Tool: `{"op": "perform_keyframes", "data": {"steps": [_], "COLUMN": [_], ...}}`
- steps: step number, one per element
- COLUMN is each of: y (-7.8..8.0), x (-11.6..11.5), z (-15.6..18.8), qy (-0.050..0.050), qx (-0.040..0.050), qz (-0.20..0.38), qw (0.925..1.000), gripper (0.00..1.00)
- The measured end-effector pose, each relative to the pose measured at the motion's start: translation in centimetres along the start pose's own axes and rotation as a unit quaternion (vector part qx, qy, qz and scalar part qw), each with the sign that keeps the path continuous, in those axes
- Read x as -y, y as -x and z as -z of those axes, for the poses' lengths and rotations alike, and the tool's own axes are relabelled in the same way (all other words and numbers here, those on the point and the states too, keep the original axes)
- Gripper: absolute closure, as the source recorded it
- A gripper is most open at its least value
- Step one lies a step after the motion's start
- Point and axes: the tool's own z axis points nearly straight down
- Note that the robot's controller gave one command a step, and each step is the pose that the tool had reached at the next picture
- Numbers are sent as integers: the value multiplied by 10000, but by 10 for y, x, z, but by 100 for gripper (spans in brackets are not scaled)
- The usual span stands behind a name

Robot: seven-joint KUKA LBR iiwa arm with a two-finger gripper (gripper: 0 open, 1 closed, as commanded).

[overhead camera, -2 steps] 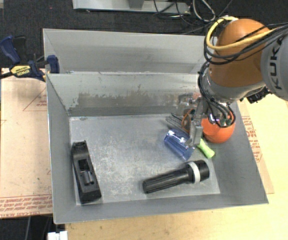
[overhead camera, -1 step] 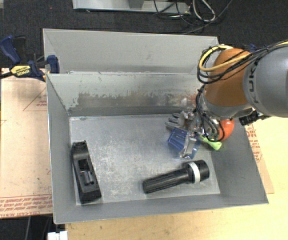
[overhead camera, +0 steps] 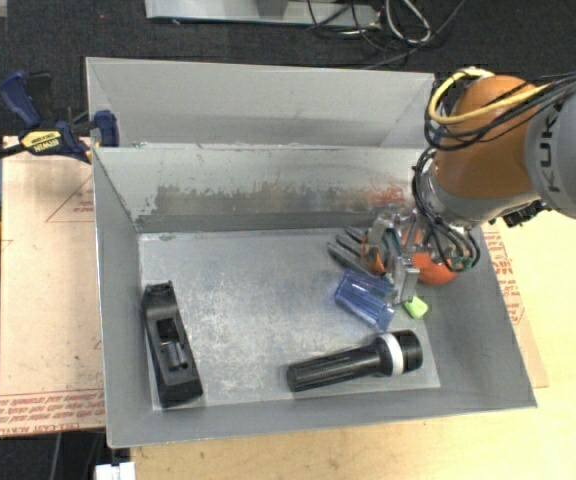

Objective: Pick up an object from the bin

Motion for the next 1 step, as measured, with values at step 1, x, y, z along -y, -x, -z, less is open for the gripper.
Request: {"op": "perform_keyframes", "data": {"steps": [1], "y": [0], "x": [20], "z": [-38], "qy": [16], "qx": [-32], "qz": [-3238], "qw": [9461], "gripper": [0]}}
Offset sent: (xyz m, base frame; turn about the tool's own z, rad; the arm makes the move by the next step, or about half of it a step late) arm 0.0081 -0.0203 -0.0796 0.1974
